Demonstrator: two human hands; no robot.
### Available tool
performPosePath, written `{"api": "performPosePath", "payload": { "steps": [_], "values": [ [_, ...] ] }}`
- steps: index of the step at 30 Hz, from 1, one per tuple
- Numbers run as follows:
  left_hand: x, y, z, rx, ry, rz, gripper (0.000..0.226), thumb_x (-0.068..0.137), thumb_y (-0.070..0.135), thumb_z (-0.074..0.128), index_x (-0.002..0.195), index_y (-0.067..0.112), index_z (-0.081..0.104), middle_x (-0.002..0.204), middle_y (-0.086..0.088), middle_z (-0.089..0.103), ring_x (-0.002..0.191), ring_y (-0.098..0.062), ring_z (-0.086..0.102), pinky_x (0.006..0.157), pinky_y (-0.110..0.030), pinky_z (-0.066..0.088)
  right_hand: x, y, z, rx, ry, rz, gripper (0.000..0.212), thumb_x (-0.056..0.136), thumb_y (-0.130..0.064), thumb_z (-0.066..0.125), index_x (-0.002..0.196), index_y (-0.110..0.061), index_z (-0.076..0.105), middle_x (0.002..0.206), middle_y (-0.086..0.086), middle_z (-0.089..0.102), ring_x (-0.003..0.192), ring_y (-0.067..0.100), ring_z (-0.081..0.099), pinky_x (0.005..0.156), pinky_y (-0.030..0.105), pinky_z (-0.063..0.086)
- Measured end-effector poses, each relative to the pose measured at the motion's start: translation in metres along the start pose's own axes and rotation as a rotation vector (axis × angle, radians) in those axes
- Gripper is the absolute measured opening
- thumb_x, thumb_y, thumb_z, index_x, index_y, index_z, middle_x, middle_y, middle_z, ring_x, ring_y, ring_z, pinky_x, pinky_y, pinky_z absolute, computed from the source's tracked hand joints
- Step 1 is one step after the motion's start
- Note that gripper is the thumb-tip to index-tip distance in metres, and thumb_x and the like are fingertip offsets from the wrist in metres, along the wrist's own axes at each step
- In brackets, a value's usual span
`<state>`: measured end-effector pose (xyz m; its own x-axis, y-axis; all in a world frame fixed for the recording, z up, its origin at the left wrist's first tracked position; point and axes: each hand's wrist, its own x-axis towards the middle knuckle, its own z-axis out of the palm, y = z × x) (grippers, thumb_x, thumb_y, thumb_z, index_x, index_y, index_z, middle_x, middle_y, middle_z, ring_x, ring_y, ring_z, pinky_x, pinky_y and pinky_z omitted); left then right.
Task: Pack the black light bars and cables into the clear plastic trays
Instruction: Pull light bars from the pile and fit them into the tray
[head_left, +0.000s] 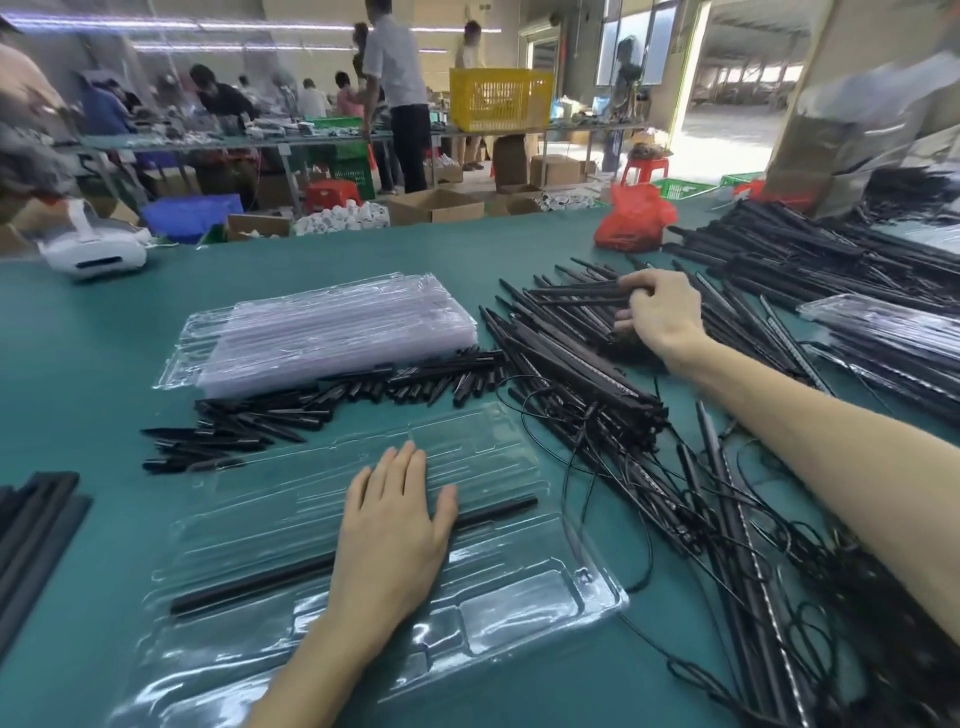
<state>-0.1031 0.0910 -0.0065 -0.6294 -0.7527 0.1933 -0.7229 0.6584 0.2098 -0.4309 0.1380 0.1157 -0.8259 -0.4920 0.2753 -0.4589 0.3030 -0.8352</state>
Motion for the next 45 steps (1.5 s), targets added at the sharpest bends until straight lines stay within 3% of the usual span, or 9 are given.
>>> {"api": "performPosePath", "payload": {
  "steps": [2,4,7,10,18,27,33,40,45],
  "values": [
    [0.000,0.000,0.000,0.004,0.002,0.000,0.075,0.099,0.060,0.004,0.159,0.020,0.021,0.167,0.005,0.017,0.154,-0.011,0.010,0.127,-0.037,0.007,-0.008,-0.010,-0.009,0.131,-0.004,0.038,0.037,0.100,0.002,0.038,0.112,-0.014,0.068,0.110,0.010,0.069,0.074,0.019,0.075,0.074,0.026,0.062],
    [0.000,0.000,0.000,0.003,0.003,-0.005,0.075,0.099,0.060,0.005,0.160,0.020,0.021,0.167,0.004,0.017,0.154,-0.011,0.010,0.127,-0.036,0.006,-0.015,-0.020,-0.019,0.194,0.004,0.046,0.032,0.101,-0.001,0.041,0.109,-0.017,0.068,0.106,0.004,0.067,0.074,0.016,0.076,0.081,0.033,0.062],
    [0.000,-0.001,0.000,-0.013,0.008,-0.010,0.073,0.100,0.060,0.008,0.160,0.020,0.022,0.167,0.005,0.017,0.154,-0.010,0.010,0.127,-0.036,0.006,-0.024,-0.035,-0.034,0.316,0.024,0.031,0.026,0.103,-0.006,0.045,0.116,-0.014,0.066,0.108,-0.007,0.057,0.074,0.014,0.076,0.077,0.027,0.062],
    [0.000,-0.001,0.000,-0.020,0.013,-0.013,0.071,0.101,0.059,0.011,0.159,0.020,0.023,0.167,0.004,0.019,0.154,-0.011,0.012,0.127,-0.036,0.007,-0.039,-0.052,-0.047,0.449,-0.013,0.021,0.023,0.104,-0.005,0.047,0.114,-0.011,0.066,0.122,0.004,0.056,0.077,0.016,0.076,0.072,0.020,0.060],
    [0.000,-0.002,-0.001,-0.047,0.034,-0.014,0.070,0.102,0.060,0.016,0.159,0.020,0.025,0.166,0.004,0.020,0.154,-0.011,0.013,0.127,-0.035,0.005,-0.088,-0.098,-0.062,0.687,-0.124,-0.070,0.022,0.103,-0.001,0.046,0.113,-0.004,0.065,0.124,0.023,0.060,0.084,0.028,0.076,0.078,0.029,0.062],
    [0.002,-0.002,-0.002,-0.119,0.067,-0.017,0.068,0.102,0.060,0.023,0.157,0.021,0.029,0.165,0.004,0.024,0.153,-0.011,0.017,0.127,-0.036,0.008,-0.137,-0.127,-0.060,0.605,-0.357,-0.244,0.014,0.102,-0.002,0.051,0.106,-0.003,0.064,0.109,0.025,0.066,0.079,0.034,0.075,0.072,0.031,0.063],
    [-0.003,0.001,-0.011,-0.343,0.170,-0.091,0.070,0.099,0.050,0.050,0.150,0.005,0.033,0.151,-0.009,0.040,0.141,-0.023,0.038,0.119,-0.037,0.030,-0.163,-0.083,-0.039,0.573,-0.462,-0.094,0.025,0.103,0.001,0.043,0.107,-0.004,0.067,0.109,0.022,0.069,0.079,0.033,0.076,0.074,0.032,0.063],
    [-0.003,0.001,-0.015,-0.481,0.197,-0.170,0.058,0.105,0.037,0.045,0.146,-0.002,0.032,0.146,-0.012,0.038,0.134,-0.024,0.043,0.112,-0.033,0.034,-0.189,-0.022,-0.030,0.563,-0.528,0.096,0.036,0.102,0.001,0.044,0.135,-0.011,0.051,0.114,0.025,0.062,0.085,0.034,0.076,0.076,0.032,0.062],
    [0.000,-0.003,-0.014,-0.553,0.202,-0.176,0.049,0.104,0.041,0.044,0.136,0.004,0.043,0.138,-0.008,0.045,0.114,-0.015,0.048,0.096,-0.032,0.040,-0.222,0.002,-0.025,0.588,-0.672,0.168,0.027,0.097,0.004,0.057,0.124,0.000,0.056,0.109,0.027,0.068,0.083,0.038,0.075,0.066,0.031,0.063]
  ]
}}
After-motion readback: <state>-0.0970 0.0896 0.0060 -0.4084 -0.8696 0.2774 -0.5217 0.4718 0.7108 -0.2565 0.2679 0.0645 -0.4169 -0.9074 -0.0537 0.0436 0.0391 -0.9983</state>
